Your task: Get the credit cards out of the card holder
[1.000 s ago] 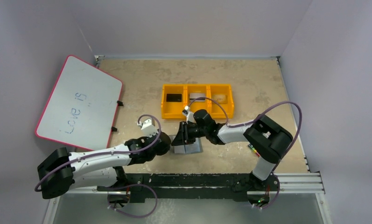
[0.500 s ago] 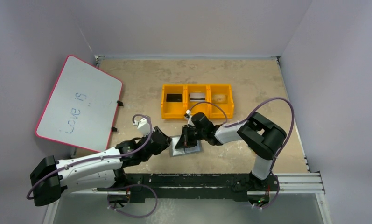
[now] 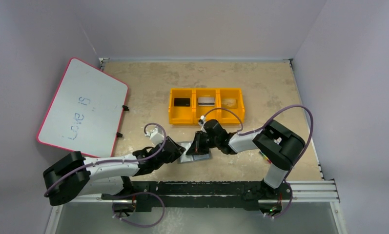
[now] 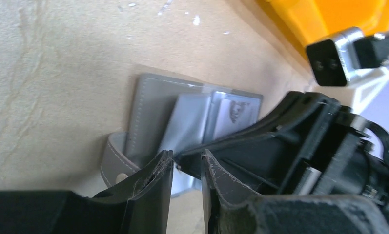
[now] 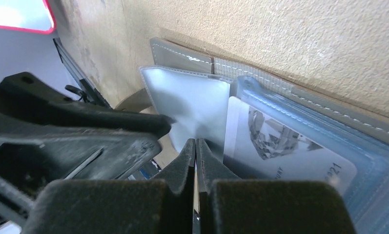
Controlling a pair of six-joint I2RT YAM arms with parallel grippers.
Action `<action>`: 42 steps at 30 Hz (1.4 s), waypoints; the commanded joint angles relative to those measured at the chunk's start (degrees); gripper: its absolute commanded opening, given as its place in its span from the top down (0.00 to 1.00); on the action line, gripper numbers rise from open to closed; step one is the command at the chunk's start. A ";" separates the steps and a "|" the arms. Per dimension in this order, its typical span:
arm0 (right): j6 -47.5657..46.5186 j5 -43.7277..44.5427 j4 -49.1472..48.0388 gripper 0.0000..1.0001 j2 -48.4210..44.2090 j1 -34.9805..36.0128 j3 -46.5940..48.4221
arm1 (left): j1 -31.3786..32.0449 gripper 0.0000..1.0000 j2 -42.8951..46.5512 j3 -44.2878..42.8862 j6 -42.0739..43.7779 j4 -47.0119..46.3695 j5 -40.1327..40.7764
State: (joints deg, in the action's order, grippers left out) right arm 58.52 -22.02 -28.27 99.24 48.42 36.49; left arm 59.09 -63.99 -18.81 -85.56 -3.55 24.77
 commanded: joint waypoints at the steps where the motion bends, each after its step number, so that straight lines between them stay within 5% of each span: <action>1: 1.11 0.37 -0.83 1.00 -2.66 -0.05 -0.52 | -1.02 0.74 -3.57 0.82 -2.73 -7.09 -1.79; 10: -0.68 16.23 17.76 1.00 -18.65 -0.12 -0.79 | -1.61 0.74 -10.97 -4.28 -0.10 -2.43 -1.91; 16: -3.73 18.82 24.67 1.00 -16.82 -1.14 -0.31 | -1.58 0.72 -13.92 -11.71 7.80 4.81 -1.50; 28: -6.39 22.68 28.63 0.85 -17.21 -1.39 -0.03 | -1.61 0.68 -17.71 -11.76 10.36 -5.18 -8.21; 42: -7.74 21.30 28.93 0.79 -18.76 -2.55 -0.84 | -1.61 0.68 -20.63 -12.13 10.74 -2.47 -9.02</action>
State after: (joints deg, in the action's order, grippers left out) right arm 52.40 -2.33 -2.28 82.08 46.15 36.03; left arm 57.76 -83.40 -30.74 -76.73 -6.85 16.51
